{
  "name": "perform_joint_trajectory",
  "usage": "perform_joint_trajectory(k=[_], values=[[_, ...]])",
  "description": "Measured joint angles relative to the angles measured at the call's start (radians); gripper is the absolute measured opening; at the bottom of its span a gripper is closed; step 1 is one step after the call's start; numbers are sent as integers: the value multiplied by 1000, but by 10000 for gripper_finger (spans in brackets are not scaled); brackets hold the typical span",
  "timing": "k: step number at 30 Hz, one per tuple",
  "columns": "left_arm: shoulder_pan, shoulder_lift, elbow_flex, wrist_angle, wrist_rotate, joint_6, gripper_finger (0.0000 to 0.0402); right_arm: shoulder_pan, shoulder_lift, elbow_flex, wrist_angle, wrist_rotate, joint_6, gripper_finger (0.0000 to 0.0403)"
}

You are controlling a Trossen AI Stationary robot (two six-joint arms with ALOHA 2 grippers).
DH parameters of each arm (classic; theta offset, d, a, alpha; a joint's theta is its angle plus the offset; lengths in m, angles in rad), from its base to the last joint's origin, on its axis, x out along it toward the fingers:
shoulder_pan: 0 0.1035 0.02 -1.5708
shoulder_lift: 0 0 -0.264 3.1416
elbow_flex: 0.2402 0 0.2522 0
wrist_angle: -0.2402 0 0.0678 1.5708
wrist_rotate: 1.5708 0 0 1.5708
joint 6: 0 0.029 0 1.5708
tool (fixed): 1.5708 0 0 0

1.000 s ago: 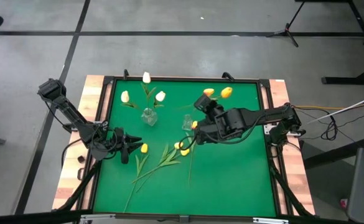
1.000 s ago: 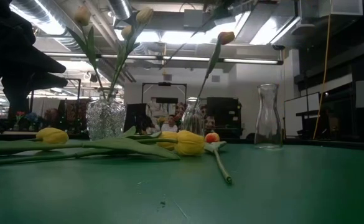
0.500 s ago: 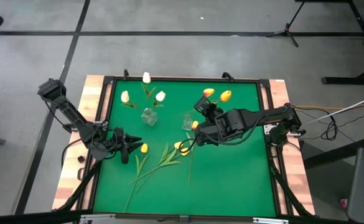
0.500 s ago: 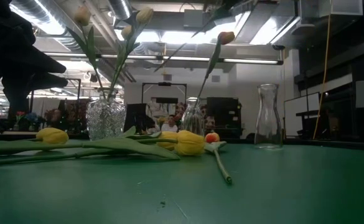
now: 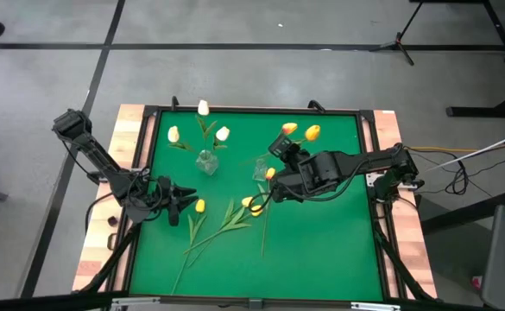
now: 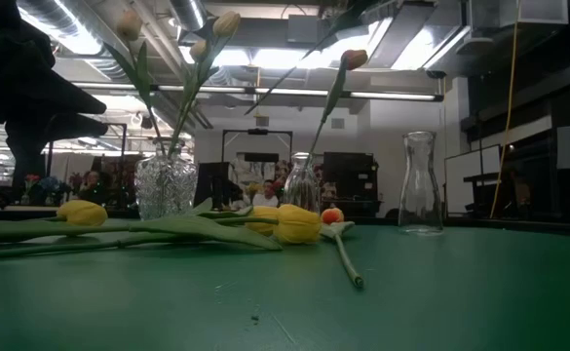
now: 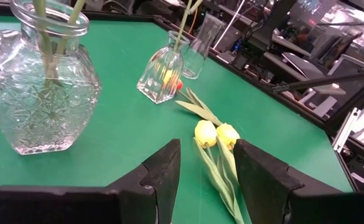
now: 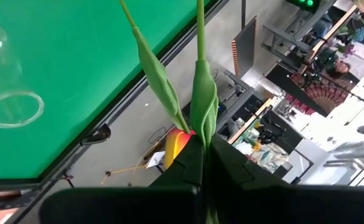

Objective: Sort flowers into vase by color
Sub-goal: Put the bottom yellow red flower into the middle transparent vase

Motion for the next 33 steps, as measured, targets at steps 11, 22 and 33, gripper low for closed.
perform_joint_trajectory(k=[11,22,33], values=[[0,0,0,-1,-23,1,147,0,0,0,0,-4,-122,12],[0,0,0,-2,-46,3,147,-7,-2,-39,0,18,-286,12],[0,0,0,-2,-45,0,148,-38,-24,-40,-1,106,-350,12]])
